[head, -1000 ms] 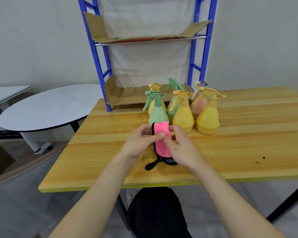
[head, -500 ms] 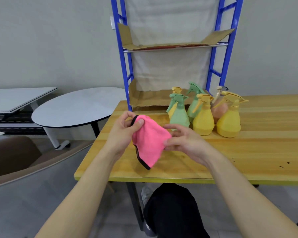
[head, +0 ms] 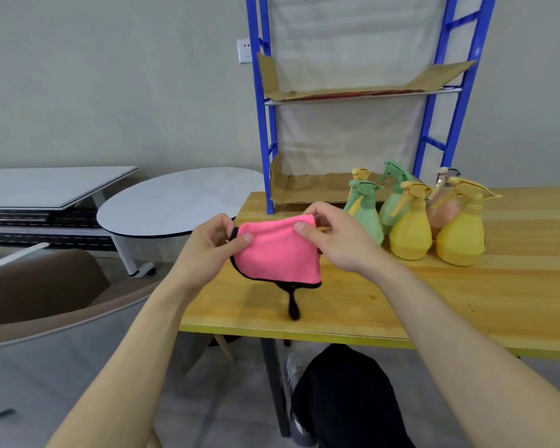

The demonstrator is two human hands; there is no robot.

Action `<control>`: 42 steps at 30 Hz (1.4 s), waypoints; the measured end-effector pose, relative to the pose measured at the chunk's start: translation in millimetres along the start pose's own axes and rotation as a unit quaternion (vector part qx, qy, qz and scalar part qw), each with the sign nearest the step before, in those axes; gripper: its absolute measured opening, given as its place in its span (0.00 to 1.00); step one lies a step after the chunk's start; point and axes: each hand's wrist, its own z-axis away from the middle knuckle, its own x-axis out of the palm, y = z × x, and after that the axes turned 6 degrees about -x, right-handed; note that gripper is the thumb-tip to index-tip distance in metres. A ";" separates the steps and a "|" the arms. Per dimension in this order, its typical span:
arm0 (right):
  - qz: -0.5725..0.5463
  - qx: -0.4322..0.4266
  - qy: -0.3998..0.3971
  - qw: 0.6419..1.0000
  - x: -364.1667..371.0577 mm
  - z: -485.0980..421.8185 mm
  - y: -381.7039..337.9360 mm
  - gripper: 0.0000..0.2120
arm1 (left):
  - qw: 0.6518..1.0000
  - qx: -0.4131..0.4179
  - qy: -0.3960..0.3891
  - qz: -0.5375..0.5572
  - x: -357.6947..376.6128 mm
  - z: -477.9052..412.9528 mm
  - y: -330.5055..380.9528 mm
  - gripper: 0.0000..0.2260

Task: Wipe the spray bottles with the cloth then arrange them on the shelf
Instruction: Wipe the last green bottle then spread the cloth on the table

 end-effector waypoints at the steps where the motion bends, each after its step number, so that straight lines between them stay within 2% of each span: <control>1: 0.007 -0.004 -0.001 1.000 -0.2 -2.2 -2.8 0.07 | 1.000 0.001 -0.002 0.003 -2.1 -0.5 -0.9 0.17; 4: 0.001 0.002 0.015 1.000 -1.4 -5.9 -9.4 0.09 | 0.998 -0.007 0.023 0.064 -4.0 -1.7 -0.1 0.13; 5: -0.004 0.004 0.019 1.000 -1.6 -6.2 -10.5 0.09 | 0.995 -0.024 0.015 0.099 -1.0 -1.0 0.3 0.15; 6: -0.012 0.006 0.018 1.000 -1.6 -5.8 -12.1 0.08 | 0.991 -0.050 -0.007 0.126 4.3 0.6 -0.2 0.22; 8: -0.032 0.015 0.016 0.999 -1.1 -5.6 -12.0 0.08 | 0.990 -0.088 -0.029 0.107 16.3 4.5 -4.8 0.34; 10: -0.025 0.030 0.030 0.999 -1.2 -6.8 -10.2 0.09 | 0.995 -0.082 0.056 0.028 28.1 10.5 -8.4 0.39; 12: -0.009 0.059 0.052 0.997 -2.2 -9.7 -6.7 0.11 | 0.984 -0.017 0.169 -0.045 39.7 21.0 -10.0 0.36; 13: -0.001 0.075 0.062 0.995 -2.3 -11.3 -4.7 0.12 | 0.981 0.037 0.172 -0.086 47.6 26.8 -10.8 0.32; 14: -0.002 0.090 0.074 0.993 -2.4 -12.2 -3.9 0.13 | 0.979 0.080 0.131 -0.135 58.3 33.0 -9.5 0.29; 16: -0.020 0.118 0.098 0.988 -1.1 -13.5 -4.1 0.15 | 0.969 0.110 0.033 -0.220 80.8 41.0 -5.9 0.26; 17: -0.020 0.125 0.109 0.986 -0.5 -13.6 -5.1 0.17 | 0.966 0.114 0.021 -0.231 88.6 39.6 -7.2 0.22; 20: -0.056 0.130 0.093 0.986 -3.9 -9.2 -5.0 0.22 | 0.983 0.077 0.074 -0.146 88.1 23.9 -10.7 0.07; 22: -0.137 0.154 0.010 0.978 -10.0 -2.5 -1.7 0.27 | 0.992 0.040 0.092 -0.070 79.9 15.4 -10.4 0.02; 24: -0.091 0.162 -0.054 0.981 -12.1 4.1 3.3 0.31 | 0.995 0.020 0.098 -0.018 72.1 14.3 -3.4 0.05; 25: -0.060 0.166 -0.057 0.983 -11.8 6.0 6.0 0.30 | 0.995 0.016 0.101 -0.013 68.1 12.7 -0.6 0.06; 30: -0.008 0.189 0.011 0.982 -29.3 4.9 20.9 0.21 | 0.992 -0.013 0.124 -0.036 17.1 -6.5 2.8 0.05; 32: 0.016 0.189 0.021 0.982 -40.3 4.0 26.6 0.18 | 0.995 -0.035 0.087 -0.040 -11.1 -11.3 6.5 0.05; 34: 0.021 0.184 0.028 0.982 -48.0 3.6 29.0 0.15 | 0.993 -0.062 0.012 -0.096 -33.4 -10.1 16.7 0.07; 36: 0.006 0.171 0.034 0.985 -51.8 3.9 27.6 0.12 | 0.976 -0.092 -0.076 -0.184 -50.2 -8.6 28.4 0.12; 38: -0.009 0.165 0.037 0.986 -52.1 4.6 24.1 0.13 | 0.948 -0.122 -0.127 -0.267 -58.9 -11.4 36.7 0.12; 40: -0.003 0.161 0.045 0.986 -48.9 3.5 24.9 0.14 | 0.931 -0.138 -0.129 -0.314 -60.1 -15.5 36.8 0.07; 42: -0.003 0.160 0.059 0.985 -44.9 2.8 27.1 0.14 | 0.942 -0.134 -0.112 -0.288 -58.5 -17.5 32.9 0.06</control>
